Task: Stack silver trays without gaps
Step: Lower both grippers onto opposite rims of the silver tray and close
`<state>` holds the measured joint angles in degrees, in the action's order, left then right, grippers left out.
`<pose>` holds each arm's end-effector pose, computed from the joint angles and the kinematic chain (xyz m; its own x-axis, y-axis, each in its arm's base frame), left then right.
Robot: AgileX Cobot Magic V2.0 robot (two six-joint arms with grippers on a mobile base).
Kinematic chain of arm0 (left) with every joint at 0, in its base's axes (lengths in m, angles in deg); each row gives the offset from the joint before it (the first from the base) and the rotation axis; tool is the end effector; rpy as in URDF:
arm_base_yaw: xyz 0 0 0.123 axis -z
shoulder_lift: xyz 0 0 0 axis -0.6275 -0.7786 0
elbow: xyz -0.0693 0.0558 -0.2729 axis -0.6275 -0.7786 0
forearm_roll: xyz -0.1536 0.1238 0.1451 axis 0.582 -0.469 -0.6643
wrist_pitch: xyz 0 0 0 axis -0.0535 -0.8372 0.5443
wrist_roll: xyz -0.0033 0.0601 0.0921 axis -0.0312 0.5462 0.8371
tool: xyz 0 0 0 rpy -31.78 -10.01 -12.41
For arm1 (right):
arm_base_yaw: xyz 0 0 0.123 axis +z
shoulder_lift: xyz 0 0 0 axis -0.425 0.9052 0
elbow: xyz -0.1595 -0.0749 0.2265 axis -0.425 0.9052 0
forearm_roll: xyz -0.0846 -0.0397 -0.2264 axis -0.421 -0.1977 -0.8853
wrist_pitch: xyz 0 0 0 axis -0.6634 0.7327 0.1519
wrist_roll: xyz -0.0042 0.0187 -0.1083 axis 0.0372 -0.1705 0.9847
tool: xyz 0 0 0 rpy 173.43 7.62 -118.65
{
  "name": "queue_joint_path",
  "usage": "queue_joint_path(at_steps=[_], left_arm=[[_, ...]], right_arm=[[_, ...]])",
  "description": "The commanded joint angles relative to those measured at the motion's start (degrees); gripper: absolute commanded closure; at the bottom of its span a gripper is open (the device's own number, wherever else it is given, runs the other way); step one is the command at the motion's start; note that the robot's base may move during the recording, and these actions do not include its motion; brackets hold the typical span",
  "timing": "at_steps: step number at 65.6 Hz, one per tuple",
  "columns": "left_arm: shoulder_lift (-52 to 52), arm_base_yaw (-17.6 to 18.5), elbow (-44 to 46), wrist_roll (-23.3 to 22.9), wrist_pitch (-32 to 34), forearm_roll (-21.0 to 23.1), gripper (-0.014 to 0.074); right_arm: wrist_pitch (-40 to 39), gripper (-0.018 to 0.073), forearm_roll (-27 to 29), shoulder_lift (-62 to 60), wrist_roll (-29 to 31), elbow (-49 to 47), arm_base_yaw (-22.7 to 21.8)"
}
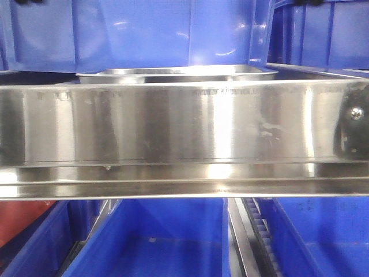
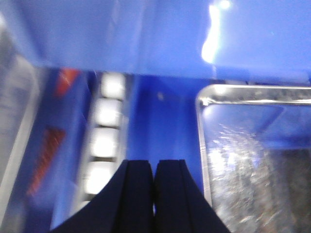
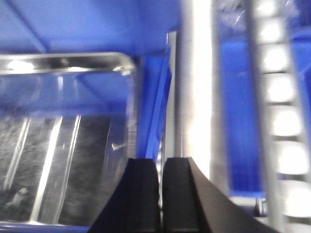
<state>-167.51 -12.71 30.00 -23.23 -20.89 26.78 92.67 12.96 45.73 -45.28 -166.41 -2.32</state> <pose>0.3151 -0.1206 0.3514 -0.7577 -0.0652 -0.6493 -0.0434 0.9978 -0.0496 0.3166 0.1222 0.3493 -0.8540 0.0509 -0.5178 -0.0180 0.9917 0.1271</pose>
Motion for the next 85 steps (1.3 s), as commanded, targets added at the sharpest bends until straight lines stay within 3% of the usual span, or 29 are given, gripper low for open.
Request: queue_joint_path(at_steps=[1, 40, 52, 58, 71, 85], left_arm=[[-3.05, 0.36, 2.94, -0.62, -1.86, 0.76, 0.0607], [-9.55, 0.36, 3.29, -0.62, -0.71, 2.95, 0.0607], [-9.63, 0.36, 3.29, -0.62, 0.38, 2.95, 0.0604], [-9.63, 0.47, 3.29, -0.51, 0.51, 2.95, 0.0568], [-9.63, 0.6, 3.29, -0.51, 1.15, 3.1, 0.0365], [-9.93, 0.6, 3.29, -0.27, 1.73, 4.15, 0.0351]], right_arm=[[2.05, 0.0563, -0.92, 3.23, -0.28, -3.49, 0.71], [0.65, 0.0561, -0.22, 9.55, -0.28, -4.44, 0.82], [0.19, 0.0379, -0.22, 9.92, -0.28, -4.44, 0.82], [0.06, 0.0328, -0.22, 10.57, -0.28, -4.44, 0.82], [-0.4, 0.0389, 0.19, 12.11, -0.28, -4.44, 0.82], [-0.72, 0.041, 2.15, 13.95, -0.28, -4.44, 0.82]])
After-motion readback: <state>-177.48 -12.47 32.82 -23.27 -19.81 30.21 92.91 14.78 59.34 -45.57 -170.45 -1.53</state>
